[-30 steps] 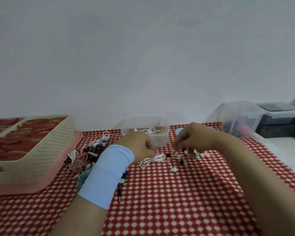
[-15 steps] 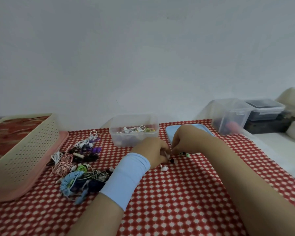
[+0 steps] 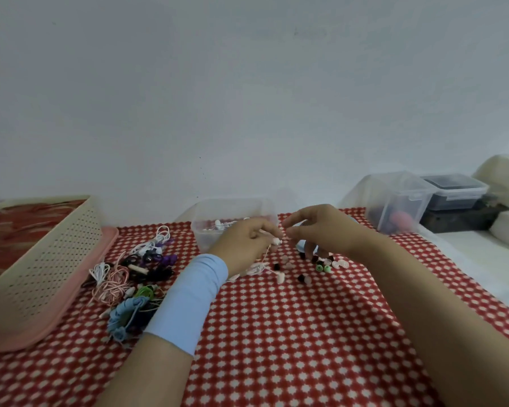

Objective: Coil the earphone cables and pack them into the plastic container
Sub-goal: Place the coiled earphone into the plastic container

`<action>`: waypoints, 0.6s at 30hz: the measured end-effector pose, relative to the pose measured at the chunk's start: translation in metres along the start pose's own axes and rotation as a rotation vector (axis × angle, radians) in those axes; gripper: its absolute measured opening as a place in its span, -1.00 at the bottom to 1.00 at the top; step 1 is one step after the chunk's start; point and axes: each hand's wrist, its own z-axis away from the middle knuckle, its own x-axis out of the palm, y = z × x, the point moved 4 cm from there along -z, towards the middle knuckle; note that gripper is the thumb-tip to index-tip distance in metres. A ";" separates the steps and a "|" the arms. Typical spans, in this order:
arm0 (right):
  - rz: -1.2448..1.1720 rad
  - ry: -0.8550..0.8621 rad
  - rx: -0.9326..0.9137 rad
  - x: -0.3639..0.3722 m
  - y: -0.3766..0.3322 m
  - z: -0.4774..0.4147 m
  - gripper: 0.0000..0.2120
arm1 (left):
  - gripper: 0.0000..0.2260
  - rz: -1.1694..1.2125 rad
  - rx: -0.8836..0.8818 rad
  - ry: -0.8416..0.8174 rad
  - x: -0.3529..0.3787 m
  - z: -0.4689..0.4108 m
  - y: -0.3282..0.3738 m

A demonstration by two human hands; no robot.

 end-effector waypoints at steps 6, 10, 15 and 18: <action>-0.310 -0.070 0.032 0.007 -0.003 0.004 -0.85 | -0.82 0.435 -0.138 -0.064 0.001 0.002 -0.010; -0.424 -0.079 0.033 0.007 -0.005 0.007 -0.82 | -0.83 0.509 -0.118 -0.039 0.000 0.002 -0.015; -0.457 -0.088 0.009 0.009 -0.004 0.003 -0.81 | -0.82 0.656 -0.134 -0.015 0.002 0.000 -0.020; -0.442 -0.122 0.007 0.012 -0.002 0.001 -0.80 | -0.83 0.709 -0.143 -0.015 0.003 -0.002 -0.021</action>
